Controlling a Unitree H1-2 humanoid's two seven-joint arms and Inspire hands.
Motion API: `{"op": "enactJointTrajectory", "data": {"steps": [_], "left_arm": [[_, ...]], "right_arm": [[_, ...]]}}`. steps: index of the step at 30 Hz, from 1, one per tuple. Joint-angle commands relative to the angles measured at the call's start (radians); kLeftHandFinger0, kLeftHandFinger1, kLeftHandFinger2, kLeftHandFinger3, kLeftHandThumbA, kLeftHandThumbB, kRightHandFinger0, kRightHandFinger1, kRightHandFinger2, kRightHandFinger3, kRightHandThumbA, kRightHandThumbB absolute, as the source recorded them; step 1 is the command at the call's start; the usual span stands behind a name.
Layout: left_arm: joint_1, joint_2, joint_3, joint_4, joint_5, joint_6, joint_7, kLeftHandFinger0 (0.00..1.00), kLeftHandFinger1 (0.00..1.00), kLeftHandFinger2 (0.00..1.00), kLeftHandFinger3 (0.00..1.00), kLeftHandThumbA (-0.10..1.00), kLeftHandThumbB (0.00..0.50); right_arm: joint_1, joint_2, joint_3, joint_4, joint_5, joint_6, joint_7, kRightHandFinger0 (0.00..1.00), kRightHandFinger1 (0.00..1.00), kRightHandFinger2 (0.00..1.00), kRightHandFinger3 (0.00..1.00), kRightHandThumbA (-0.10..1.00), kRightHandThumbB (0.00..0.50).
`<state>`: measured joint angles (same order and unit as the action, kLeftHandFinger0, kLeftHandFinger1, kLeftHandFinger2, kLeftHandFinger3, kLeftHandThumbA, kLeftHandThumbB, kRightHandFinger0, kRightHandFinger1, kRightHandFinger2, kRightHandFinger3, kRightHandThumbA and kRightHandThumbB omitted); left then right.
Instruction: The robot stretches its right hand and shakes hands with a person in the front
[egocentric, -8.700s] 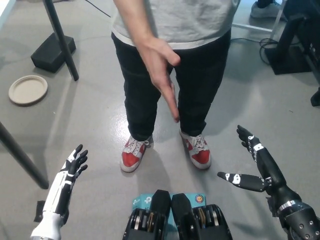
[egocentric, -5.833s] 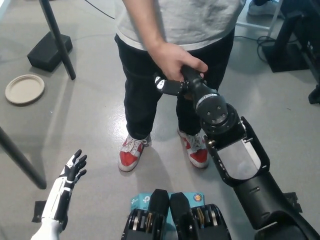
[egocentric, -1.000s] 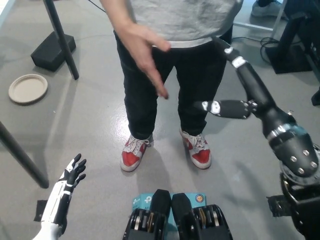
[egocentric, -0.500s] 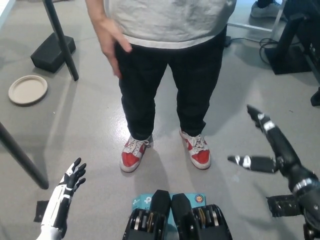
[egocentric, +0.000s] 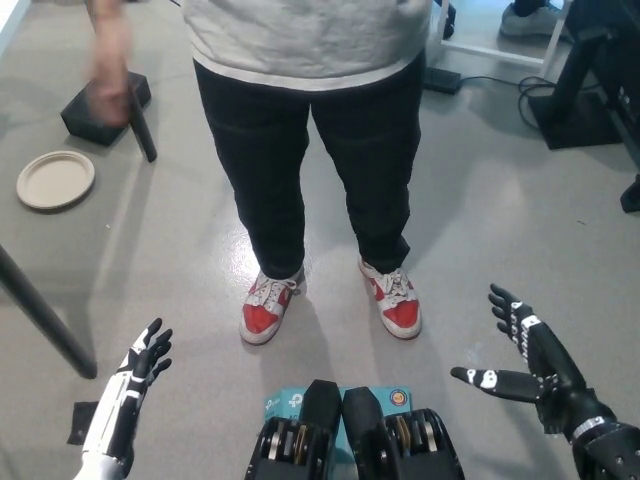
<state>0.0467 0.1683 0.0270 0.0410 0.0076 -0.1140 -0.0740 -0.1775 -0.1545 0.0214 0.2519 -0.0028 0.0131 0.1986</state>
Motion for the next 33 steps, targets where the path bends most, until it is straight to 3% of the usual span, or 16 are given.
{"op": "enactJointTrajectory", "data": {"steps": [1,19,22,33], "left_arm": [[-0.008,0.015,0.01,-0.032,-0.002,-0.034,-0.003,1.0,1.0,1.0,1.0,1.0,0.156],[-0.016,0.015,0.012,-0.041,0.0,-0.017,-0.006,1.0,1.0,1.0,1.0,1.0,0.149],[-0.021,0.015,0.011,-0.037,-0.003,-0.019,-0.009,1.0,1.0,1.0,1.0,1.0,0.144],[-0.017,0.014,0.011,-0.041,-0.002,-0.012,-0.008,1.0,1.0,1.0,1.0,1.0,0.15]], "right_arm": [[-0.011,0.01,-0.013,0.01,0.068,-0.125,0.033,1.0,1.0,1.0,1.0,1.0,0.321],[-0.033,0.004,-0.002,0.018,0.064,-0.138,0.02,1.0,1.0,1.0,1.0,1.0,0.298],[-0.037,0.001,-0.003,0.022,0.063,-0.136,0.02,1.0,1.0,1.0,1.0,1.0,0.319],[-0.034,-0.003,0.002,0.026,0.045,-0.135,0.007,1.0,1.0,1.0,1.0,1.0,0.321]]}}
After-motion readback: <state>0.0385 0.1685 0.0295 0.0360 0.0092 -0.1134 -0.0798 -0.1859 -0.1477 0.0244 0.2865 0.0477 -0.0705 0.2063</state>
